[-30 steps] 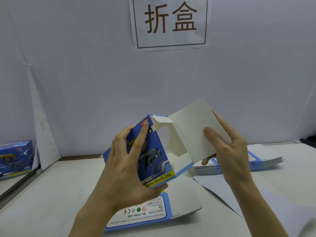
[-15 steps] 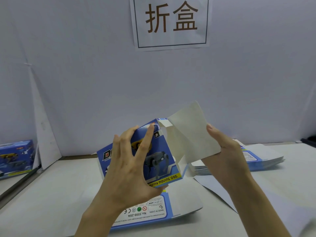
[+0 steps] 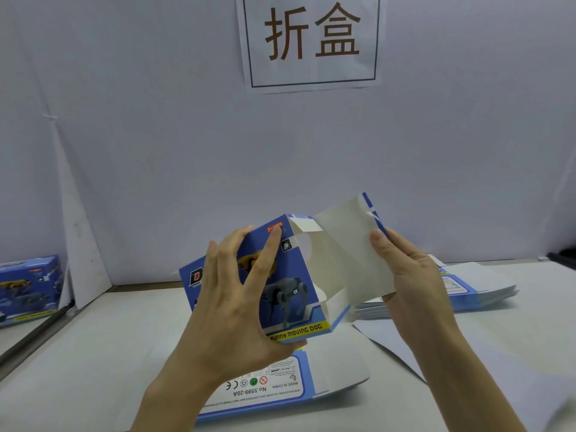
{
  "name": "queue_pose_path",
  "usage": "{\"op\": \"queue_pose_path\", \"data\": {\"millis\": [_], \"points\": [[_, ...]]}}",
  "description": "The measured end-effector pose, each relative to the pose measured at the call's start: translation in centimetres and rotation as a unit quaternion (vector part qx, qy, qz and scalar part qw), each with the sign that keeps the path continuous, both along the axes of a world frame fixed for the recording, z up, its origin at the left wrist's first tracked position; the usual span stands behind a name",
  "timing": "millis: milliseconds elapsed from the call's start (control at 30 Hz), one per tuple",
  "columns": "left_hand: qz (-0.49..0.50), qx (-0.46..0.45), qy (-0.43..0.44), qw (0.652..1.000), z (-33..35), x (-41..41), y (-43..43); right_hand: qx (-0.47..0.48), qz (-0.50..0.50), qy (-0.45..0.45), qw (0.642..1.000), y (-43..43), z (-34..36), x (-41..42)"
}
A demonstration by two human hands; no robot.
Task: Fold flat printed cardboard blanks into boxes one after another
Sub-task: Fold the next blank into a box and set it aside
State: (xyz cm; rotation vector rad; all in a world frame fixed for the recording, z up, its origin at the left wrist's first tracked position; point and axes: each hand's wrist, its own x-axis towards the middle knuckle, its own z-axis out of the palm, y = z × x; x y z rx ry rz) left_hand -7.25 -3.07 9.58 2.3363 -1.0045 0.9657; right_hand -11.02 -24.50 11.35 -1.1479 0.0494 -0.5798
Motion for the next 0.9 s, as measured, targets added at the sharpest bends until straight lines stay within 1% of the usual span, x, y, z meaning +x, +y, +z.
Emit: {"op": "queue_pose_path", "data": {"millis": [100, 233, 300, 367, 500, 533, 567, 633, 700, 767, 833, 900], "points": [[-0.014, 0.006, 0.012, 1.000, 0.0, 0.1, 0.2, 0.008, 0.016, 0.018, 1.000, -0.1, 0.5, -0.3], [-0.045, 0.005, 0.017, 0.999, 0.0, -0.1, 0.3, -0.030, 0.001, 0.041, 0.999, -1.1, 0.5, -0.5], [-0.048, 0.000, 0.008, 0.999, 0.1, -0.2, 0.2, -0.032, -0.002, 0.045, 0.998, -1.3, 0.5, -0.5], [-0.043, 0.003, 0.003, 0.999, 0.1, -0.2, 0.2, -0.028, 0.017, 0.038, 0.999, -1.3, 0.6, -0.5], [-0.018, 0.002, -0.013, 1.000, 0.3, -0.1, 0.3, 0.000, 0.099, 0.001, 0.995, -1.1, 1.0, -0.7], [-0.009, 0.000, -0.022, 1.000, 0.3, -0.2, 0.2, -0.010, 0.098, -0.013, 0.995, -0.9, 1.0, -0.7], [0.001, -0.002, -0.032, 0.999, 0.4, -0.2, 0.2, -0.034, 0.075, -0.025, 0.996, -0.6, 0.9, -0.7], [0.025, -0.004, -0.052, 0.998, 0.4, -0.1, 0.0, -0.097, -0.008, -0.046, 0.994, 0.1, 0.6, -0.7], [0.046, 0.001, -0.063, 0.997, 0.4, 0.0, -0.1, -0.137, -0.052, -0.083, 0.986, 1.1, 0.5, -0.7], [0.049, 0.002, -0.063, 0.997, 0.3, -0.1, -0.1, -0.160, -0.036, -0.115, 0.980, 2.1, 0.4, -0.7], [0.026, -0.004, -0.049, 0.998, 0.3, -0.3, -0.3, -0.199, 0.000, -0.142, 0.970, 3.1, 0.3, -1.0], [0.001, 0.004, -0.038, 0.999, 0.4, -0.5, -0.4, -0.244, 0.011, -0.152, 0.958, 3.9, 0.1, -1.0]]}}
